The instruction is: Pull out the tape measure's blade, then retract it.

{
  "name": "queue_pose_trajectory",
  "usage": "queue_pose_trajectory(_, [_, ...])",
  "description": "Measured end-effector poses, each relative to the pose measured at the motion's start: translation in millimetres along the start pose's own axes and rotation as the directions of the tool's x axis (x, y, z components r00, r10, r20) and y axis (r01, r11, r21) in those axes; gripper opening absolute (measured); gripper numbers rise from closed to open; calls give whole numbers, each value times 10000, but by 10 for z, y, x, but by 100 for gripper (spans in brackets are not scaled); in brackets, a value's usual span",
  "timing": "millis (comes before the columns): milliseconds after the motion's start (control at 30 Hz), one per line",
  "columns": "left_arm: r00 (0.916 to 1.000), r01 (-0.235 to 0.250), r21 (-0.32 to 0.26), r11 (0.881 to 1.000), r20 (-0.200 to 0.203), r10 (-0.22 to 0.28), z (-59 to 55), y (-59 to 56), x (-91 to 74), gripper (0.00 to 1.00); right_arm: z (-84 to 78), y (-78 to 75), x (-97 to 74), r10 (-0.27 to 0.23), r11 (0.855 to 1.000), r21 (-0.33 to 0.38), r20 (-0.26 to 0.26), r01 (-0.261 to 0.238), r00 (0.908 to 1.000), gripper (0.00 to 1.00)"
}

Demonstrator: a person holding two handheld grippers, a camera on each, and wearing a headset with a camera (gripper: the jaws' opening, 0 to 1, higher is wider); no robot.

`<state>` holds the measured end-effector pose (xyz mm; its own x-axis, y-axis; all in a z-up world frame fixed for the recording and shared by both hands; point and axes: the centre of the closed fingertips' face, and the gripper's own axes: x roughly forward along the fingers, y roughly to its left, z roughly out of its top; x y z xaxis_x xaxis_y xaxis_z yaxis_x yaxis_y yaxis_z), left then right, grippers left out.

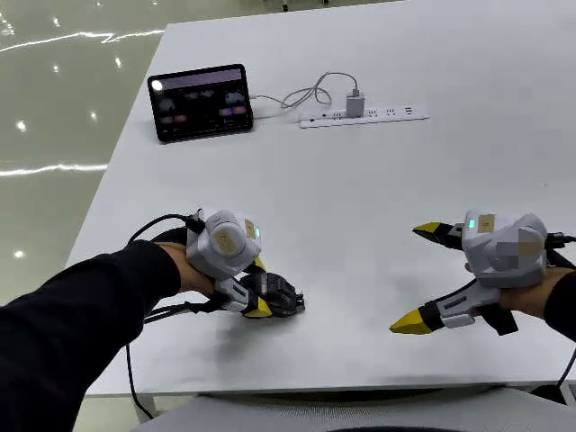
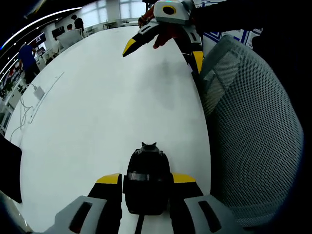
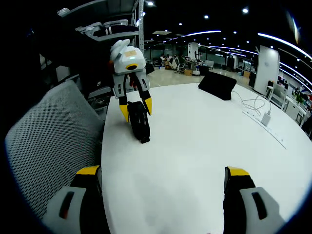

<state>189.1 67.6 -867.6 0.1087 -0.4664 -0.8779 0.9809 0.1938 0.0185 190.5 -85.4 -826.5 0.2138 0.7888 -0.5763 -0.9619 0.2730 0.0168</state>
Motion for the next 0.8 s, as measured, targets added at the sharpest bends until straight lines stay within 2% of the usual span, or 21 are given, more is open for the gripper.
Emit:
queue_pose_trajectory(167, [9994, 168, 407, 9990, -315, -156, -19, -31, 26, 33, 27, 58, 137, 258, 9995, -181, -84, -260, 9996, 99])
queue_pose_trajectory(267, [9990, 221, 824, 9964, -397, -188, -21, -45, 21, 32, 21, 84, 222, 517, 9977, -441, -152, -524, 9985, 95])
queue_pose_trajectory(300, [9989, 291, 1040, 9942, -405, -250, -19, -46, 21, 32, 43, 84, 264, 551, 9952, -811, -85, -556, 9984, 92])
queue_pose_trajectory(367, [9978, 541, 1460, 9878, -470, -477, -30, -84, 20, 32, 60, 114, 345, 744, 9938, -812, -142, -753, 9971, 89])
queue_pose_trajectory(433, [9978, 523, 1496, 9874, -472, -457, -32, -83, 19, 32, 84, 135, 403, 828, 9910, -1042, -137, -838, 9965, 85])
queue_pose_trajectory(467, [9983, 437, 1274, 9909, -447, -383, -32, -72, 20, 32, 86, 147, 452, 910, 9904, -1031, -181, -924, 9957, 84])
queue_pose_trajectory(633, [9981, 372, 1267, 9912, -533, -306, -34, -67, 25, 32, 149, 233, 621, 1258, 9853, -1147, -173, -1269, 9919, 77])
queue_pose_trajectory(800, [9961, 528, 1081, 9927, -763, -447, -42, -44, 39, 32, 180, 294, 819, 1463, 9801, -1319, -271, -1486, 9889, 70])
